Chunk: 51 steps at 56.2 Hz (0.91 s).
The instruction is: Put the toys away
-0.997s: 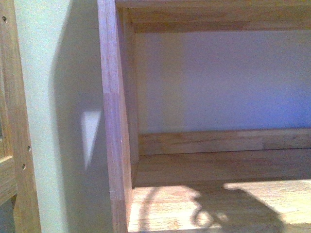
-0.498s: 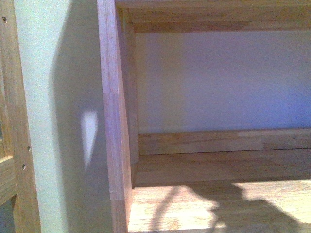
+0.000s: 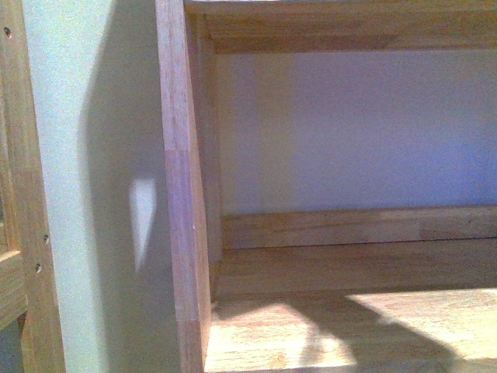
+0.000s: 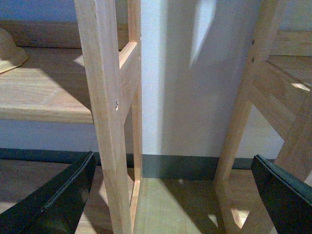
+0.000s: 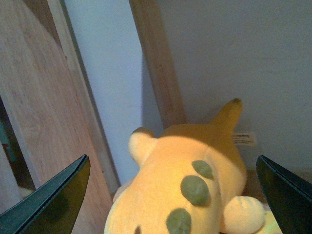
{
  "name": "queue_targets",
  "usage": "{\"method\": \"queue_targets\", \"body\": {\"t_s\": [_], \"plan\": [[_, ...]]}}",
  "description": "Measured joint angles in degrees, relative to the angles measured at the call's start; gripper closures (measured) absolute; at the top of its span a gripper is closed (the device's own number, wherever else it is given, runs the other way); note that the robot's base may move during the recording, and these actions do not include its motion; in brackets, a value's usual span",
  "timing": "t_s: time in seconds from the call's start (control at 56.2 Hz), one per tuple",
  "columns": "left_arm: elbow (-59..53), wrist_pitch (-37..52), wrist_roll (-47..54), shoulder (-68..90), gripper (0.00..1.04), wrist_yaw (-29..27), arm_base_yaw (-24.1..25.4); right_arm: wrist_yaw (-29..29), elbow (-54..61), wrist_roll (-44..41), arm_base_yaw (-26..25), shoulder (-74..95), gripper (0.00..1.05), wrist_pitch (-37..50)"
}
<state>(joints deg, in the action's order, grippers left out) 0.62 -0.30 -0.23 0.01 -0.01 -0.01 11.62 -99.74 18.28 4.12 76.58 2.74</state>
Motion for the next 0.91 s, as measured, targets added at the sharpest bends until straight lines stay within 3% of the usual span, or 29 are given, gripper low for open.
{"method": "queue_targets", "body": {"t_s": [0.303, 0.516, 0.908], "plan": [[0.0, 0.0, 0.0, 0.0, 0.06, 0.0, 0.0, -5.2, 19.04, -15.02, 0.2, -15.5, 0.0, 12.0], [0.0, 0.0, 0.0, 0.0, 0.06, 0.0, 0.0, -4.02, 33.38, -15.3, -3.04, -25.62, 0.0, 16.72], [0.0, 0.0, 0.0, 0.0, 0.06, 0.0, 0.0, 1.99, 59.45, -12.46, -8.52, -44.39, 0.0, 16.59]]}}
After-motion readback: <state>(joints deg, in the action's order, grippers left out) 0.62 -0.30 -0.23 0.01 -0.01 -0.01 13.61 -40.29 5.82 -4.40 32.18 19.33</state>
